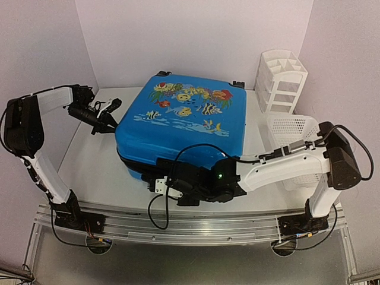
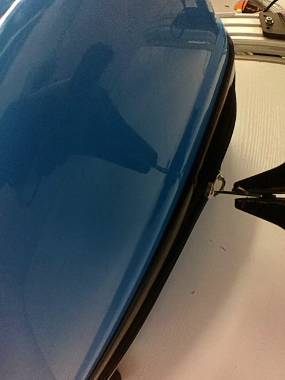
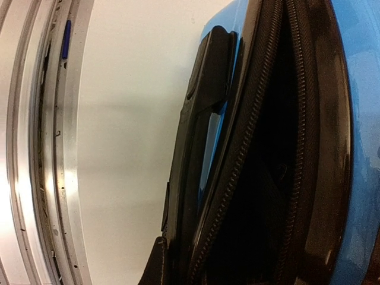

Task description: Open, take out, and arrange the luggage

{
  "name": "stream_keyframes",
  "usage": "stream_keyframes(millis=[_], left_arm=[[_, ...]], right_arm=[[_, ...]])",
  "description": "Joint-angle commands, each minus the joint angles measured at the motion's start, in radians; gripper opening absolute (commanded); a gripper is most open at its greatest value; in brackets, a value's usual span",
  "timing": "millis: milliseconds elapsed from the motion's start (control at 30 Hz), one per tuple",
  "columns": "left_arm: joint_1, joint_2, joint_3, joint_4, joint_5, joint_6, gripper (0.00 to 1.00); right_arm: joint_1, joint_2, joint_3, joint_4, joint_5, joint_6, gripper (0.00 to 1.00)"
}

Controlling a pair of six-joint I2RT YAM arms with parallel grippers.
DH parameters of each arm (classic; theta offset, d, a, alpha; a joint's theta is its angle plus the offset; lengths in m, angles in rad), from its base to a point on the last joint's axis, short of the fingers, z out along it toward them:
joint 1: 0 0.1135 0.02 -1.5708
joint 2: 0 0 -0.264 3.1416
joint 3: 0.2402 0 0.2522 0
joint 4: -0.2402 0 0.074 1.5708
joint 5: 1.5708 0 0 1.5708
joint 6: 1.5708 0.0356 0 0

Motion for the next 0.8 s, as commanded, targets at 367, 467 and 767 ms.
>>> stream_keyframes(millis=[367, 467, 767], left_arm=[[0.042, 0.093, 0.273, 0.268, 0.004, -0.017, 0.00], [0.042, 0.111, 0.301, 0.272, 0.000, -0.018, 0.00], [0.061, 0.121, 0.335, 0.260, -0.009, -0.016, 0.00]], right_arm=[[0.225, -0.175, -0.215, -0.652, -0.297, -0.079, 0.00], [0.228, -0.232, -0.273, -0.682, -0.274, -0.085, 0.00], [0.232, -0.370, -0.437, -0.776, -0.107, -0.082, 0.00]])
